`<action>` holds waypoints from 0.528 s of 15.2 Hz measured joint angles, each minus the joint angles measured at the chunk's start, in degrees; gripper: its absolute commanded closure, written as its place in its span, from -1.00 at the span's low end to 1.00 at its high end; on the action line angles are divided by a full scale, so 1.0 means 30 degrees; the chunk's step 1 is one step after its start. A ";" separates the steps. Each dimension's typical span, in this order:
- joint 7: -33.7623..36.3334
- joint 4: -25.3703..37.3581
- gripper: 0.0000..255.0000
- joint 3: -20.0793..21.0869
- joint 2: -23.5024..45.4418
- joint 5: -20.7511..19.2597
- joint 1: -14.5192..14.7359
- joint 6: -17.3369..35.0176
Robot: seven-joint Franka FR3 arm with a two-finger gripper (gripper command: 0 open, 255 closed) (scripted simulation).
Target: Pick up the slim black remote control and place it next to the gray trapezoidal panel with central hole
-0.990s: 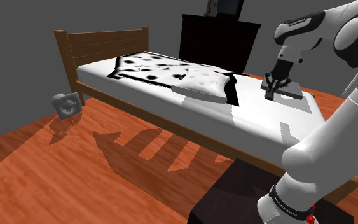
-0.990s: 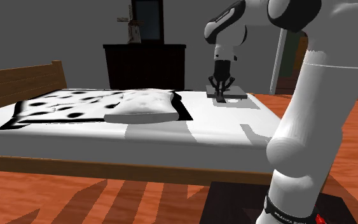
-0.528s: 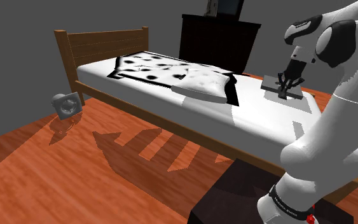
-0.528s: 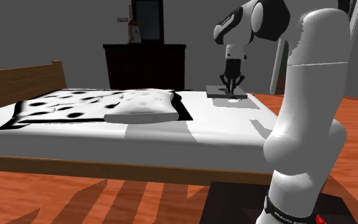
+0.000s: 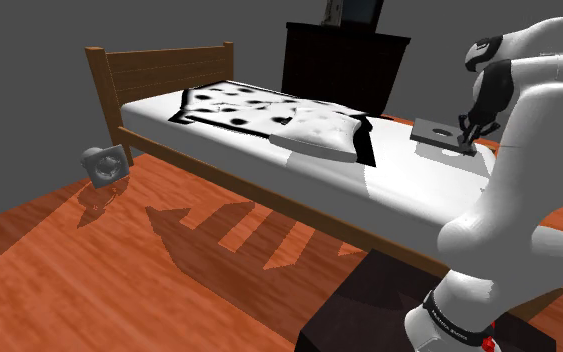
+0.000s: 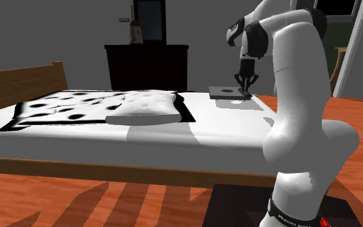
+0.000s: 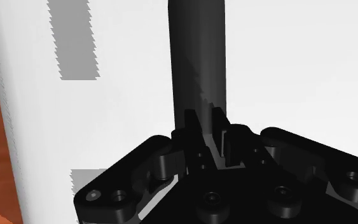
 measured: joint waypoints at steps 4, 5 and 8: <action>-0.1379 0.4539 1.00 0.0081 0.3173 0.1176 -0.2447 -0.1636; -0.1541 0.5393 1.00 0.0150 0.3774 0.1392 -0.2885 -0.1911; -0.1734 0.5030 1.00 0.0170 0.3969 0.1449 -0.2951 -0.1419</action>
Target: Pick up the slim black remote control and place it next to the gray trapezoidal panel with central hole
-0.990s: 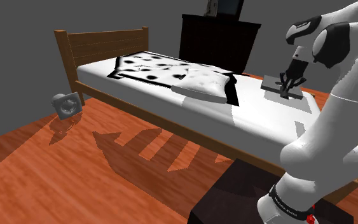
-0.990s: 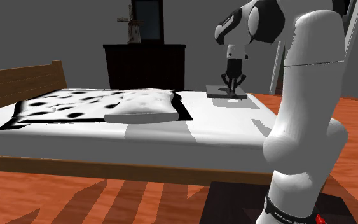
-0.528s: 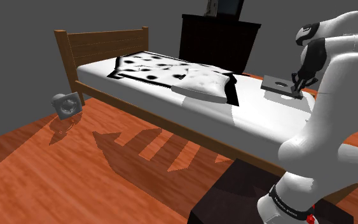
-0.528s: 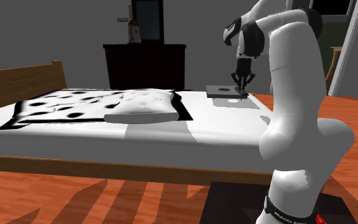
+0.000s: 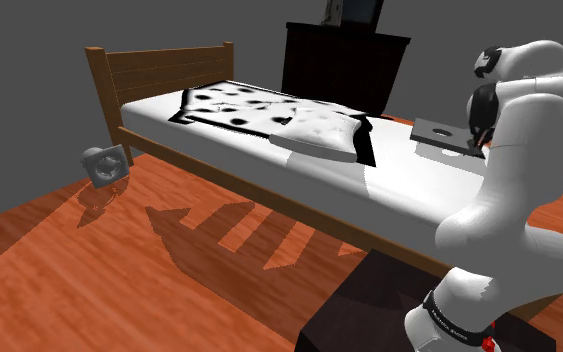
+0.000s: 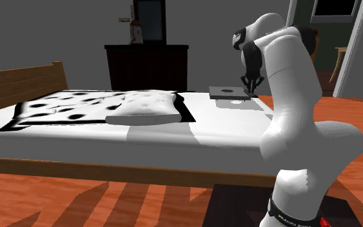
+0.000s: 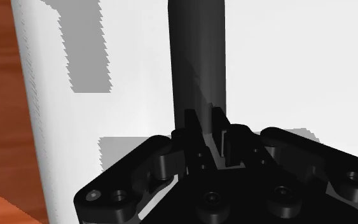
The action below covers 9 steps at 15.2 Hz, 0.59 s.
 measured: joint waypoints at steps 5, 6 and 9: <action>-0.0182 -0.1365 1.00 0.0000 -0.0032 -0.0008 0.0234 0.1275; -0.0189 -0.1655 1.00 0.0013 -0.0013 0.0006 0.0301 0.1568; -0.0279 -0.2476 1.00 0.0020 -0.0040 0.0012 0.0452 0.2330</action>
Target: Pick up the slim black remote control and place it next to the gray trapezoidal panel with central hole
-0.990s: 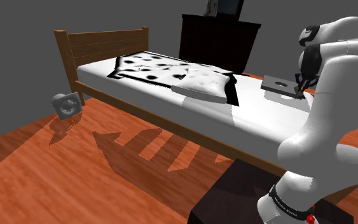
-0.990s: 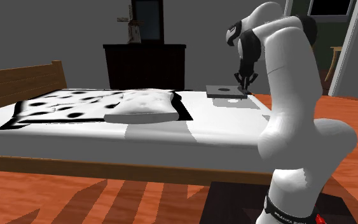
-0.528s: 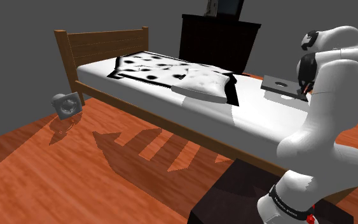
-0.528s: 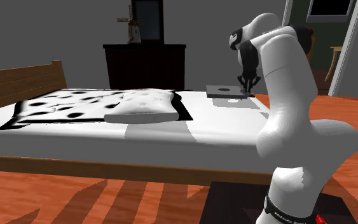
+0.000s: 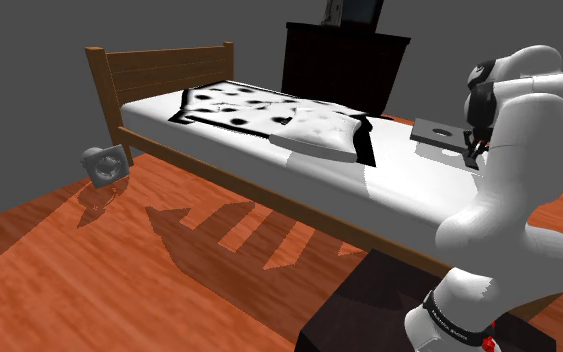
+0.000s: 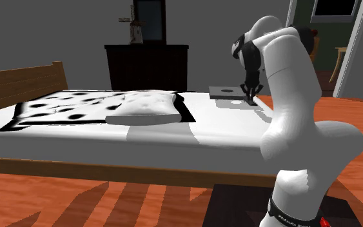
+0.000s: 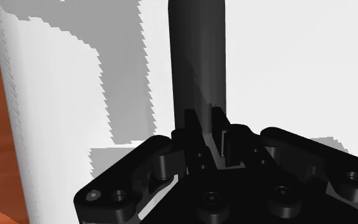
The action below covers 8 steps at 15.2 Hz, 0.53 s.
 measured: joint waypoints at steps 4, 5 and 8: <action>-0.0048 -0.0971 1.00 0.0043 0.0029 0.0048 0.0211 0.0963; -0.0076 -0.1093 1.00 0.0063 0.0103 0.0083 0.0211 0.1149; -0.0199 -0.1597 1.00 0.0116 0.0307 0.0185 0.0220 0.1817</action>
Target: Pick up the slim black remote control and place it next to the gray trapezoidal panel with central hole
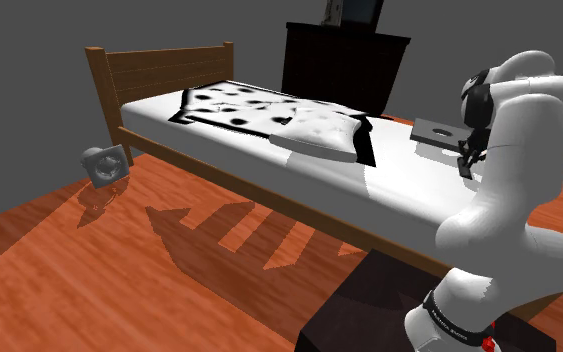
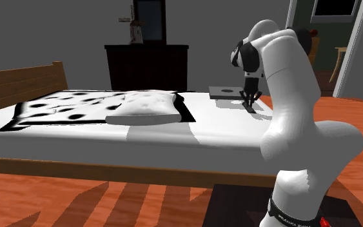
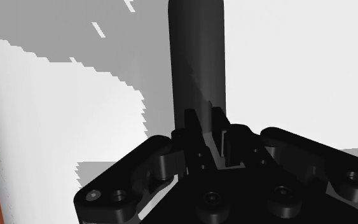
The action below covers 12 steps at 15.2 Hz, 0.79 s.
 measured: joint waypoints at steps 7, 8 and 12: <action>0.0008 -0.0188 -1.00 -0.0011 -0.0061 0.0006 0.0066 0.0206; 0.0004 -0.0207 -1.00 -0.0003 -0.0034 0.0010 0.0065 0.0216; -0.0001 -0.0218 -1.00 0.0009 0.0005 0.0017 0.0060 0.0225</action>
